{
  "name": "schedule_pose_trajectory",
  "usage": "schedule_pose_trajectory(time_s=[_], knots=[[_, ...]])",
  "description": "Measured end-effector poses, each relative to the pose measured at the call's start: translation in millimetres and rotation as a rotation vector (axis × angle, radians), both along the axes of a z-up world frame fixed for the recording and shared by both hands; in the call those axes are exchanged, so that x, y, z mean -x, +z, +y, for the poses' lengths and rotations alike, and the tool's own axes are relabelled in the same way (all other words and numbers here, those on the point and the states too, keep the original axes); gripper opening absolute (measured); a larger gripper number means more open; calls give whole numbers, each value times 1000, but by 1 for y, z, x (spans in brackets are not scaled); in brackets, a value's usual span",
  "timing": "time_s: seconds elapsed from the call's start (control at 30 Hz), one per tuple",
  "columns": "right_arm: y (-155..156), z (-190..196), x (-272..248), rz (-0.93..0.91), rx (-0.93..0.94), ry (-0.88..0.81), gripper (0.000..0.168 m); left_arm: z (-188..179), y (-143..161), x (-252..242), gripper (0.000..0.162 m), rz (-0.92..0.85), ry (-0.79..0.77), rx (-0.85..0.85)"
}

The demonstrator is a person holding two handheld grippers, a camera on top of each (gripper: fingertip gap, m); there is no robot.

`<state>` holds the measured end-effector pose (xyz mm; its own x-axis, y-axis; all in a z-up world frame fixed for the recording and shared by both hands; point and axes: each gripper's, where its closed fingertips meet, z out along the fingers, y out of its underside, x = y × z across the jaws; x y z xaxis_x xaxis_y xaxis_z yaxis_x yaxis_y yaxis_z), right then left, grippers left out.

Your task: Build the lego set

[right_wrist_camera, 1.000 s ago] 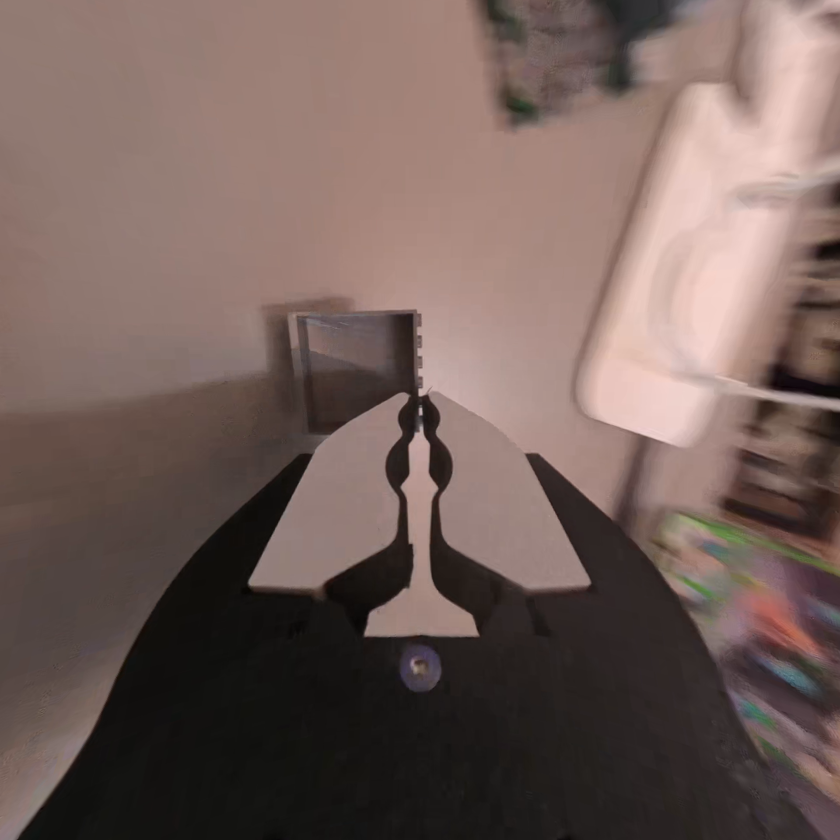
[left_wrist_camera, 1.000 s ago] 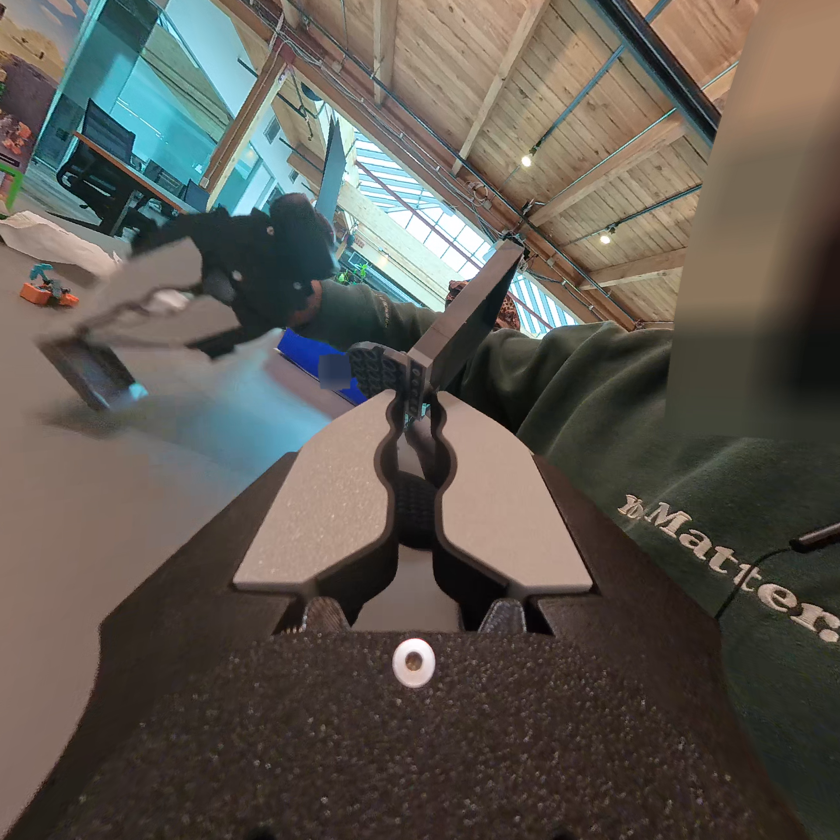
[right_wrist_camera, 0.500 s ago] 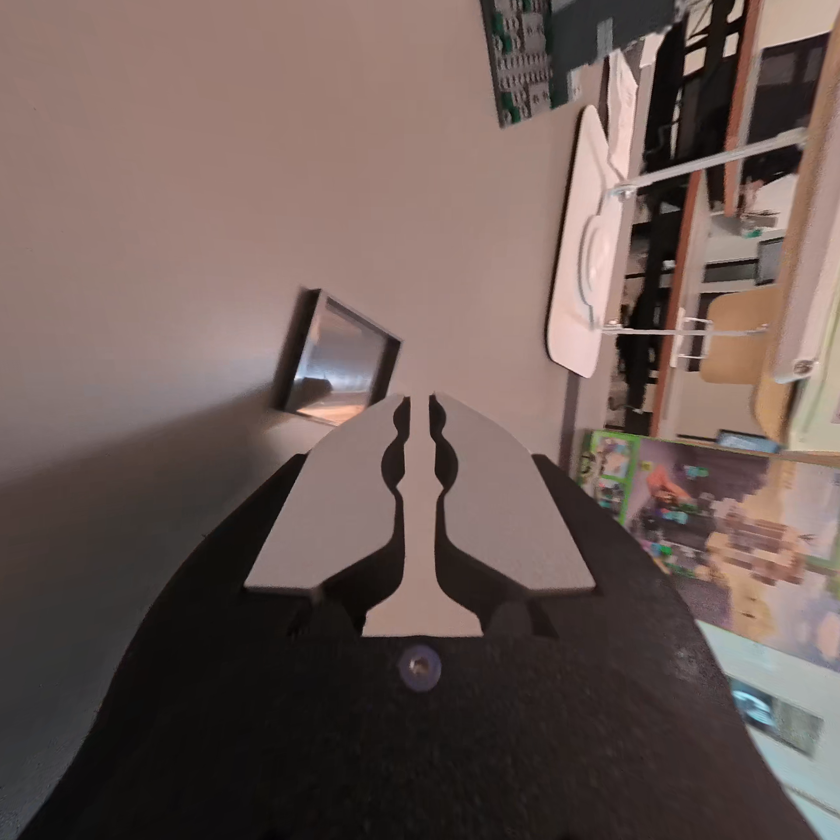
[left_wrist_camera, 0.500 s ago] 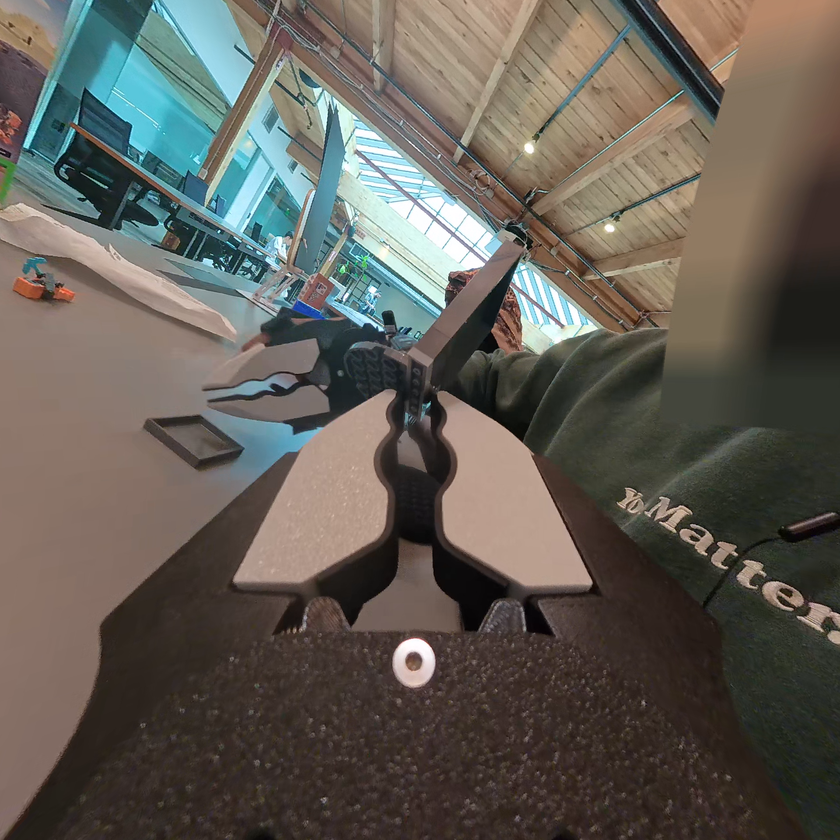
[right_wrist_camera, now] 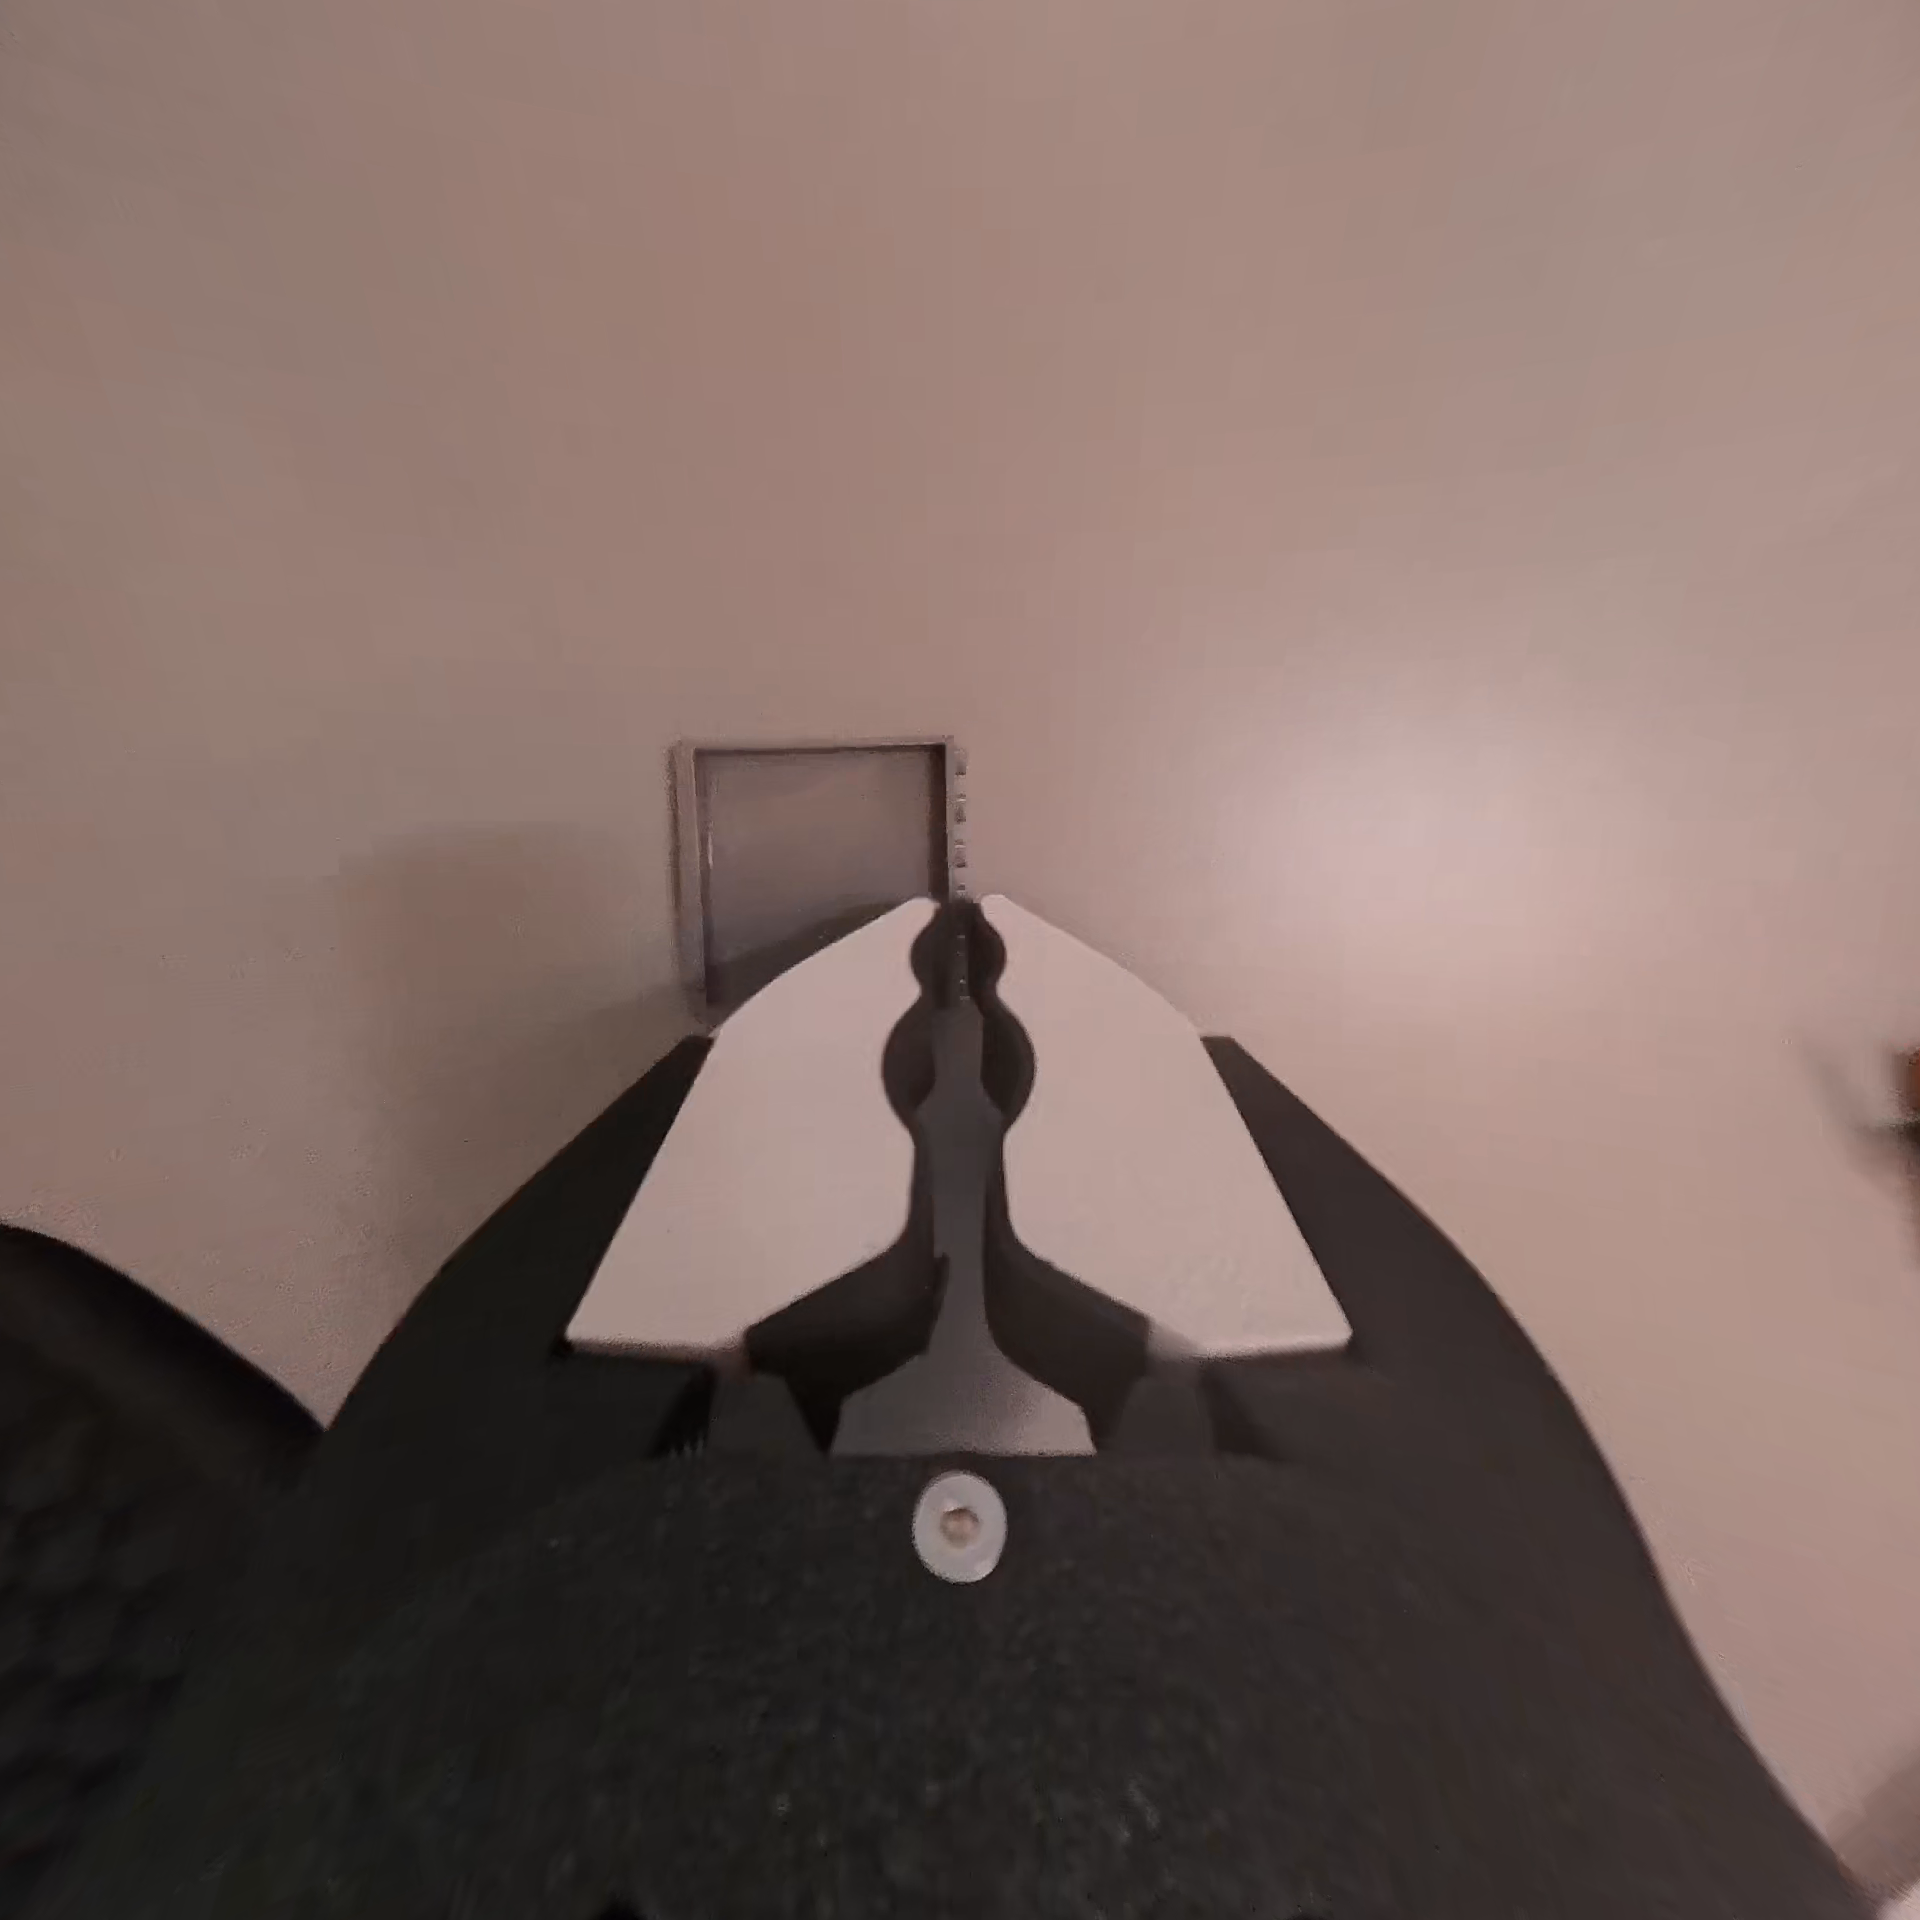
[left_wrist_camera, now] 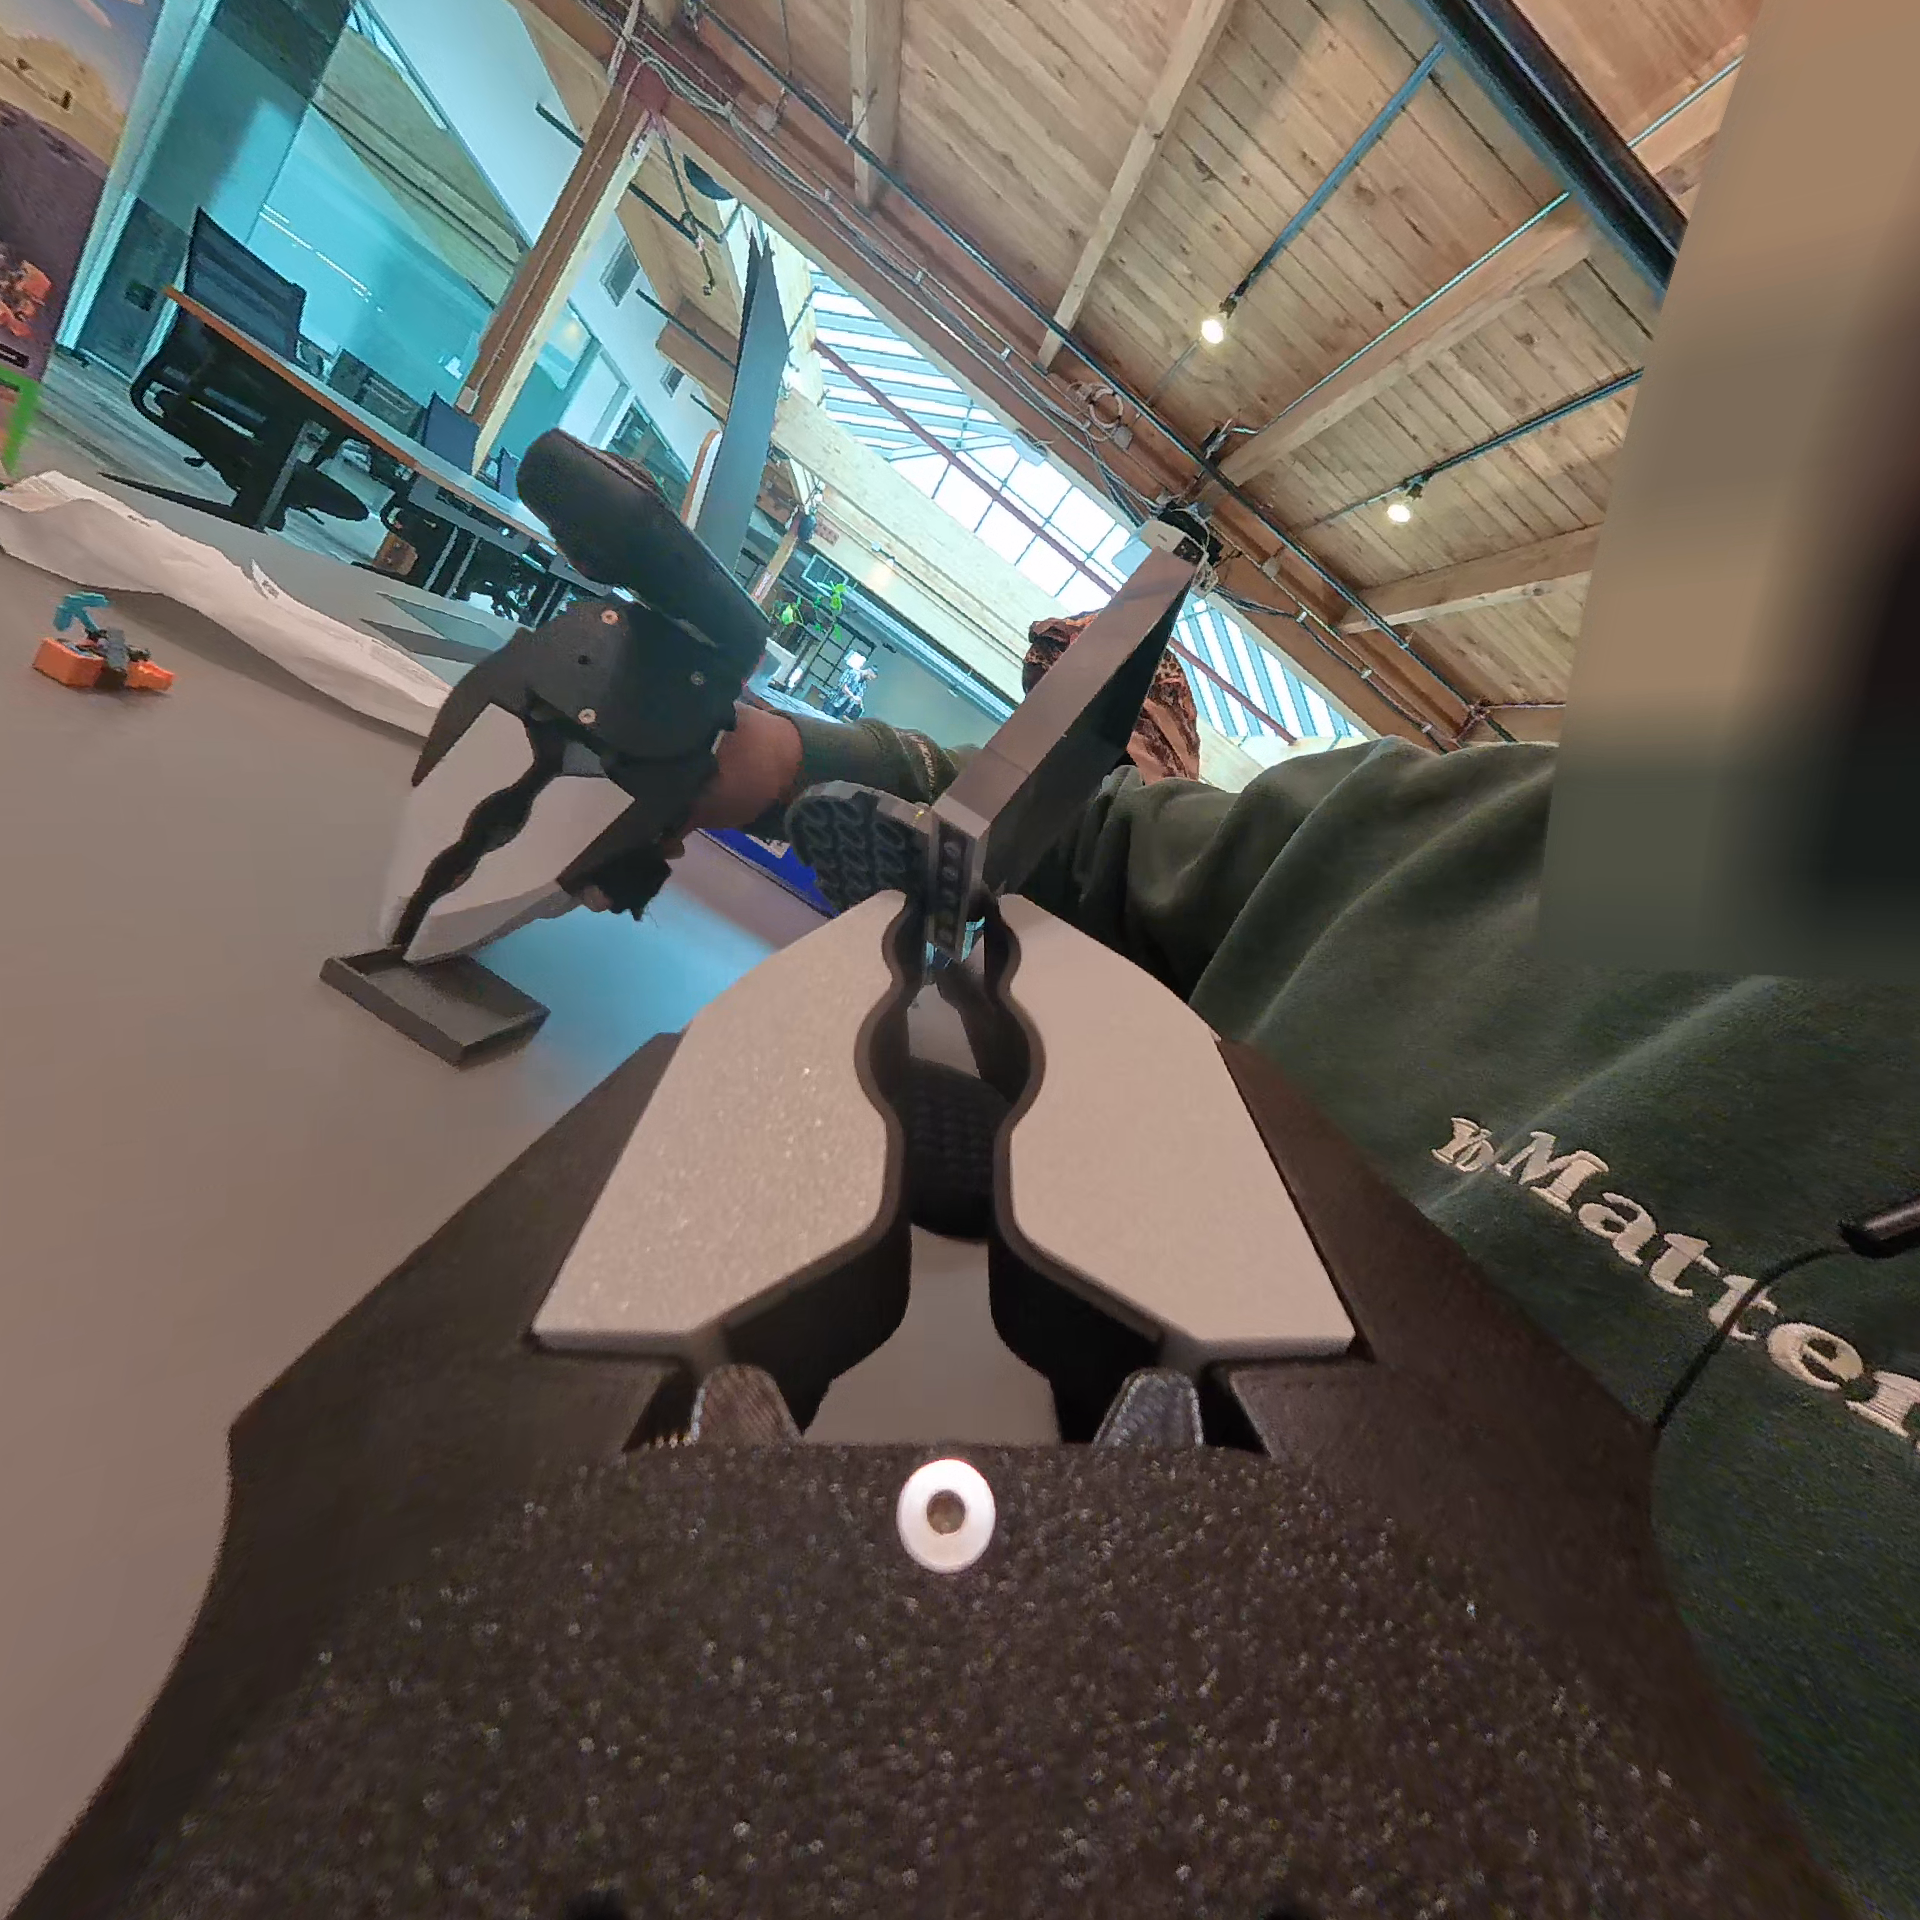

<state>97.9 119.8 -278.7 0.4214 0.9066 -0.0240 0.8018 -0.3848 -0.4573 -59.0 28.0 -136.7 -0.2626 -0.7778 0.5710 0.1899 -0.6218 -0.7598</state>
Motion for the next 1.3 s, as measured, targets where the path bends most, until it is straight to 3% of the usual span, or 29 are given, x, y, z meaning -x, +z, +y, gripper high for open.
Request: schedule_pose_trajectory(time_s=[0.13,0.23,0.3,0.33,0.4,0.5,0.6,0.8,1.03,1.3], knots=[[15,37,-5,-94,-202,1,2,0,0,0,11,-1,-3,-2],[56,87,-19,-250,-609,-18,2,-1,1,-1,11,-1,-8,-5],[81,89,-19,-328,-792,17,3,-2,2,0,11,-2,-6,-9],[84,75,-13,-314,-795,47,7,-2,3,1,11,-5,-5,-11],[82,37,3,-235,-745,81,19,-2,4,2,11,-12,2,-16],[79,-12,19,-148,-707,138,18,-1,6,3,11,-22,2,-9],[78,-33,21,-120,-670,138,17,-3,5,2,11,-17,-4,-11],[53,-25,-8,-117,-468,149,21,-4,5,1,11,-11,-1,-20],[7,1,-36,-97,-148,193,62,-5,5,1,11,-14,-3,-24],[-2,11,-16,-57,-44,287,67,-7,9,5,11,-47,-11,-59]])
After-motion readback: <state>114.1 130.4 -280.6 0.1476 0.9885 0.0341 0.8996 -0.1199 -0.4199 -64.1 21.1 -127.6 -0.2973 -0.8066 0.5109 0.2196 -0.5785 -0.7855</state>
